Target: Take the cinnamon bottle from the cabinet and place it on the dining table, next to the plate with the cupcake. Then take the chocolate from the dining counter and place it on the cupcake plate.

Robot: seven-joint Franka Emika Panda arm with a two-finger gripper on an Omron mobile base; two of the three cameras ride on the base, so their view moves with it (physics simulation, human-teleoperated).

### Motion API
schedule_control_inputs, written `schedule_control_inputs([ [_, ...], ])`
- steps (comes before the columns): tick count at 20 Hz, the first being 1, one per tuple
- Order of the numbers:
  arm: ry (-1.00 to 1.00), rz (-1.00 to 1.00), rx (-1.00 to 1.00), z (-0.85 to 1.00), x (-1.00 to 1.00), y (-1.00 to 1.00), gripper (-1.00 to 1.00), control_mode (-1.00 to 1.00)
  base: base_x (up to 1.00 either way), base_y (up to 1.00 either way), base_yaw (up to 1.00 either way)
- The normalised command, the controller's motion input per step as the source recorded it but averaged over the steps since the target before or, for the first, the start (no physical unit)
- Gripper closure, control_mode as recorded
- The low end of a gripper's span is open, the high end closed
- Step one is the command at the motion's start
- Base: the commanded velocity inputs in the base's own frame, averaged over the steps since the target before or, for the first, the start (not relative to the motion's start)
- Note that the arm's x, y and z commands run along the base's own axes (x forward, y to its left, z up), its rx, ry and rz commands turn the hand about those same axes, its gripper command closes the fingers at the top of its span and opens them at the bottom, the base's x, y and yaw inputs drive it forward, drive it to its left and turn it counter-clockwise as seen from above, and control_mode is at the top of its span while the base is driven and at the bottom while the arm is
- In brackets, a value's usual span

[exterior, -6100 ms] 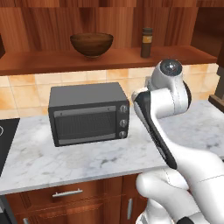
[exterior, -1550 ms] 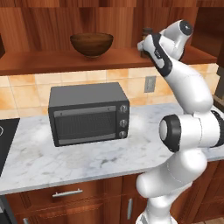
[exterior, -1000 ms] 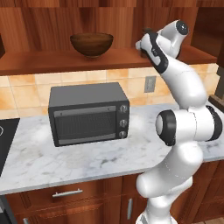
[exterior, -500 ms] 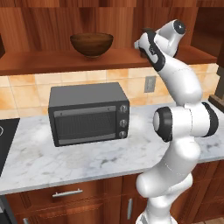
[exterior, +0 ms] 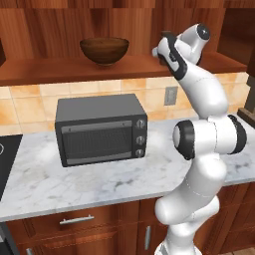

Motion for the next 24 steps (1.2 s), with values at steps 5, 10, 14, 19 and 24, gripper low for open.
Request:
schedule_control_inputs([
  [5, -0.01, 0.07, 0.0, -0.06, -0.01, 0.01, 1.0, -1.0, 0.0, 0.0, 0.0],
  [10, -0.02, 0.1, 0.0, 0.0, -0.45, 0.11, 1.0, -1.0, 0.0, 0.0, 0.0],
  [14, 0.0, 0.01, 0.0, 0.03, -0.59, 0.14, 1.0, -1.0, 0.0, 0.0, 0.0],
  [19, 0.0, 0.0, 0.06, 0.0, -0.7, 0.12, 1.0, -1.0, 0.0, 0.0, 0.0],
  [24, -0.08, 0.0, 0.05, 0.0, -0.75, 0.22, 1.0, -1.0, 0.0, 0.0, 0.0],
])
